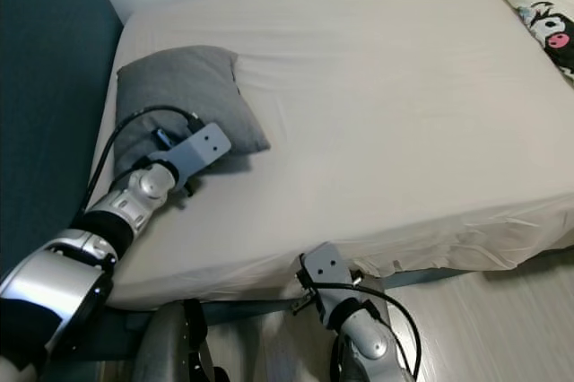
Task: Clean up the room
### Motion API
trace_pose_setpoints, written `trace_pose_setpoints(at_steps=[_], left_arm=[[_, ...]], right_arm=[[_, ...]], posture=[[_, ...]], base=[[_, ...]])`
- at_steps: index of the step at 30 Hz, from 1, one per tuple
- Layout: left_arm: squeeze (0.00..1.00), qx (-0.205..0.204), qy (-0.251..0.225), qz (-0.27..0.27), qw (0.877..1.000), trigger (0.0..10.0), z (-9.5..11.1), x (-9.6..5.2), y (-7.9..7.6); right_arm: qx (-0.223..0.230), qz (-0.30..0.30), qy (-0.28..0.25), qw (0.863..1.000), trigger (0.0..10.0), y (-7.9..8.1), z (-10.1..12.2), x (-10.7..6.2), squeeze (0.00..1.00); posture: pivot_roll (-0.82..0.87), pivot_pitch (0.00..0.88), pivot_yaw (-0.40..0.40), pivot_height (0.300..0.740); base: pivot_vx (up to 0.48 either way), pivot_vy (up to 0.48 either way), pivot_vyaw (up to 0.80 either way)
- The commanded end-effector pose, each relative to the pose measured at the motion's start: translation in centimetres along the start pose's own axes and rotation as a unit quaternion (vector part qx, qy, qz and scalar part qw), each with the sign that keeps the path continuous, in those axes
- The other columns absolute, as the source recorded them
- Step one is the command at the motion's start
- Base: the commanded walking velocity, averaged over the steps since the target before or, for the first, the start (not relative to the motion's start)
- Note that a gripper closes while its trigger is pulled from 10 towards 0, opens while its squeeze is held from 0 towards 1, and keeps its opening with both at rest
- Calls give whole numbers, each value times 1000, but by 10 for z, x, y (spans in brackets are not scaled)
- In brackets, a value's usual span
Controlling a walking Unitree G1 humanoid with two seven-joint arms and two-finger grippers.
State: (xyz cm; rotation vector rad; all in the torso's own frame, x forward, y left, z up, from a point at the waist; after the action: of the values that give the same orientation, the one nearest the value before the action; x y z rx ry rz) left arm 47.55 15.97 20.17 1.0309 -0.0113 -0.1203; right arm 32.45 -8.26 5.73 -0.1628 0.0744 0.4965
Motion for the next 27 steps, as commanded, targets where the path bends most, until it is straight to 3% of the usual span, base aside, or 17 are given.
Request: trace_pose_setpoints(at_steps=[1, 3, 6, 7, 8, 9, 11, 12, 13, 16, 19, 23, 24, 26, 27], left_arm=[[0, 4, 17, -2, 1000, 0, -9, -1, -3], [0, -13, 20, -30, 999, 0, -21, -6, -16], [0, -16, 20, -38, 999, 0, -23, -7, -19], [0, -14, 20, -56, 998, 1647, -29, -10, -27], [0, -12, 21, -69, 997, 2627, -33, -13, -32], [0, -16, 24, -85, 996, 10000, -42, -17, -39], [0, -19, 26, -95, 995, 10000, -48, -20, -43], [0, -53, 25, -120, 991, 10000, -63, -31, -52], [0, -53, 25, -120, 991, 10000, -63, -31, -52], [0, -105, 12, -149, 983, 10000, -76, -43, -61], [0, -155, -19, -166, 974, 10000, -82, -55, -59], [0, -183, -35, -167, 968, 10000, -84, -60, -55], [0, -225, -59, -154, 960, 10000, -84, -65, -44], [0, -225, -59, -154, 960, 10000, -84, -65, -44], [0, -247, -70, -144, 956, 10000, -83, -67, -39]], right_arm=[[0, 3, 18, 1000, 10000, 4, -9, -5, 0], [-1, 6, 20, 1000, 10000, 5, -8, -3, 0], [-1, 8, 21, 1000, 10000, 6, -9, -3, 0], [0, 9, 22, 1000, 10000, 7, -9, -2, 0], [1, 11, 22, 1000, 10000, 7, -9, -2, 0], [1, 15, 24, 1000, 10000, 9, -9, -1, 0], [2, 18, 25, 1000, 10000, 11, -9, 0, 0], [3, 23, 26, 999, 10000, 13, -9, 2, 0], [3, 23, 26, 999, 10000, 13, -9, 2, 0], [8, 23, 28, 999, 10000, 14, -9, 6, 0], [23, 13, 23, 999, 10000, 10, -6, 11, 0], [29, 6, 19, 999, 10000, 7, -4, 13, 0], [37, -3, 13, 999, 10000, 2, -1, 17, 0], [37, -3, 13, 999, 10000, 2, -1, 17, 0], [42, -9, 11, 999, 10000, -1, 0, 18, 0]], posture=[[-82, 425, 30, 550], [-83, 414, 24, 550], [-82, 411, 22, 550], [-79, 403, 19, 550], [-79, 403, 19, 550], [-78, 396, 13, 550], [-78, 396, 13, 550], [-75, 374, -4, 550], [-75, 374, -4, 550], [-70, 352, -13, 550], [-64, 318, -19, 550], [-61, 295, -23, 550], [-59, 255, -27, 550], [-59, 255, -27, 550], [-52, 224, -31, 550]], base=[[0, 0, 0], [0, 0, 0], [0, 0, 0], [0, 0, 0], [0, 0, 0], [0, 0, 0], [0, 0, 0], [0, 0, 0], [0, 0, 0], [0, 0, 0], [0, 0, 0], [0, 0, 0], [0, 0, 0], [0, 0, 0], [0, 0, 0]])
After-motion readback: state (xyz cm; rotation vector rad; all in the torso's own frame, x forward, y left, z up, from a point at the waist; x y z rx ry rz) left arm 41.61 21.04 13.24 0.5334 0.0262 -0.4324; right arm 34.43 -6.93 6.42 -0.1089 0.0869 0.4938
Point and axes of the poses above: a point about 5 cm out from each wrist's last joint towards the gripper, its own x axis pointing out of the wrist towards the gripper, its own z axis along the axis of the wrist's last joint, y = z × x, the point moved 6 cm from there along x, pointing out of the wrist towards the gripper, and after that the axes turned 5 degrees about x, right-handed, at the moved point
